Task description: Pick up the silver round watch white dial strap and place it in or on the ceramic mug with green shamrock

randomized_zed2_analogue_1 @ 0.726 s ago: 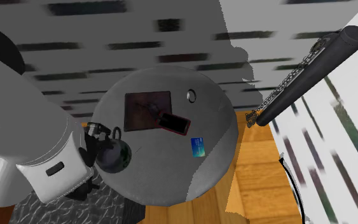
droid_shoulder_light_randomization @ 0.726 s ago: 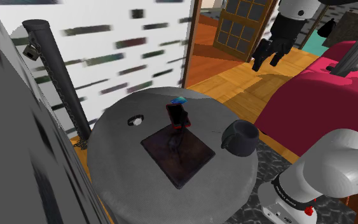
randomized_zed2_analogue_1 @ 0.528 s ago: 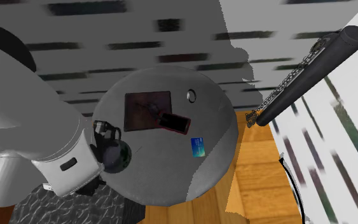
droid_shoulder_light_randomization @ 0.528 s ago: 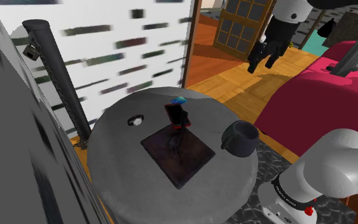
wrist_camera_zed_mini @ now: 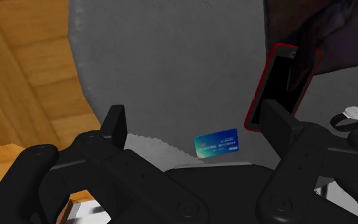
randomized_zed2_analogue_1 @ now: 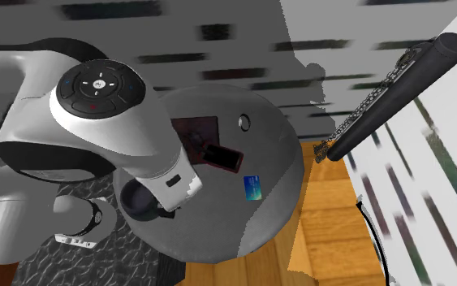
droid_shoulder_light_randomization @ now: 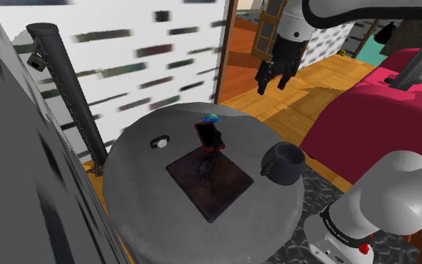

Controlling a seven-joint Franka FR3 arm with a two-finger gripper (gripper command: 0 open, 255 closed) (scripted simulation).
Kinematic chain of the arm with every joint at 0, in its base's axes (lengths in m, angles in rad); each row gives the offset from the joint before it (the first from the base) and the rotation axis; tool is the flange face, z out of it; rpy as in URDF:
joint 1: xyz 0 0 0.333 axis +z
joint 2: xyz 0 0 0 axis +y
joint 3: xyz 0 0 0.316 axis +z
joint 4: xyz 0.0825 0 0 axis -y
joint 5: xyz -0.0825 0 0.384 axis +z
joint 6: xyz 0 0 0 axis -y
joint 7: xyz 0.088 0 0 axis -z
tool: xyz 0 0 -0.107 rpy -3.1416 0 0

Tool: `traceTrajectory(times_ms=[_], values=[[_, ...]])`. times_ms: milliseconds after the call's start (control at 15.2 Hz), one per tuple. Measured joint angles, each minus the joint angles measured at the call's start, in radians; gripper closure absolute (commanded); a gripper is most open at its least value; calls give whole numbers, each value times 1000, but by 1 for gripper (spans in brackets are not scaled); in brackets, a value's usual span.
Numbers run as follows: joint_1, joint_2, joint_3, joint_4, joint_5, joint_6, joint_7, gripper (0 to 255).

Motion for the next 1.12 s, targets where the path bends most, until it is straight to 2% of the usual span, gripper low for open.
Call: traceTrajectory(times_ms=[594,1122], values=[[62,275,59,91,92,156,44,0],[109,537,107,265,151,229,71,0]])
